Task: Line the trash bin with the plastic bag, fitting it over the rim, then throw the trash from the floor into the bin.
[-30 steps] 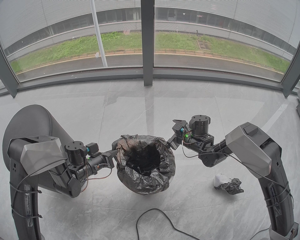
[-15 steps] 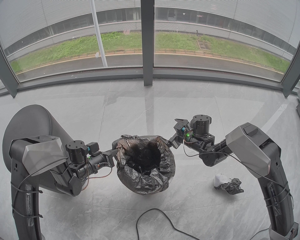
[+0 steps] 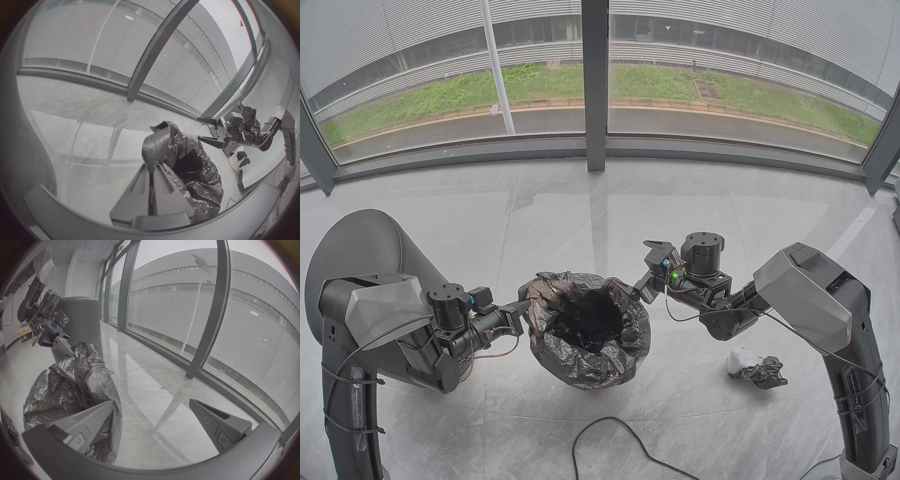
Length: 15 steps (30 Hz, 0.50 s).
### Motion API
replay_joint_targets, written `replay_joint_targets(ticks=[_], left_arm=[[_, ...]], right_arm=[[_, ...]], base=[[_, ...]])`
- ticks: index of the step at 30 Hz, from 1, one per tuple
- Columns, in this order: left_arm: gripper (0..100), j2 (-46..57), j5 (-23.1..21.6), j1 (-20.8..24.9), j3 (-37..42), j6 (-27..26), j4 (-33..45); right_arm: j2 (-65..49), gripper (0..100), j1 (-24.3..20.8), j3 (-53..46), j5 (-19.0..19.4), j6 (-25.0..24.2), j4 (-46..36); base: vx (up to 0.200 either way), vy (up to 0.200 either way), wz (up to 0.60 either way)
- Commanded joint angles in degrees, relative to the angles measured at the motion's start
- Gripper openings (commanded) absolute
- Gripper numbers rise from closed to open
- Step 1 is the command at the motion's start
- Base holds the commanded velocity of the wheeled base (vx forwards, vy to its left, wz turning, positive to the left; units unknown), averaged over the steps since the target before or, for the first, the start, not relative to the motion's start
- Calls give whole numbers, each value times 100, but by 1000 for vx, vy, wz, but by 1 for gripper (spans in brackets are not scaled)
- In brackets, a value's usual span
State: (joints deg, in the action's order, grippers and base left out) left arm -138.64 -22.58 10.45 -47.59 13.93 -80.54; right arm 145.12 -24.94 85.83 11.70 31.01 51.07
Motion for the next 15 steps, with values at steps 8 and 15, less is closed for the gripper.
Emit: replay_joint_targets(ticks=[8, 15], left_arm=[[100, -22, -45, 10, -13, 4, 91], [100, -154, 16, -8, -66, 4, 65]], right_arm=[[-106, 100, -37, -76, 7, 1, 9], [-133, 100, -19, -120, -1, 1, 9]], base=[[0, 0, 0], [0, 0, 0]])
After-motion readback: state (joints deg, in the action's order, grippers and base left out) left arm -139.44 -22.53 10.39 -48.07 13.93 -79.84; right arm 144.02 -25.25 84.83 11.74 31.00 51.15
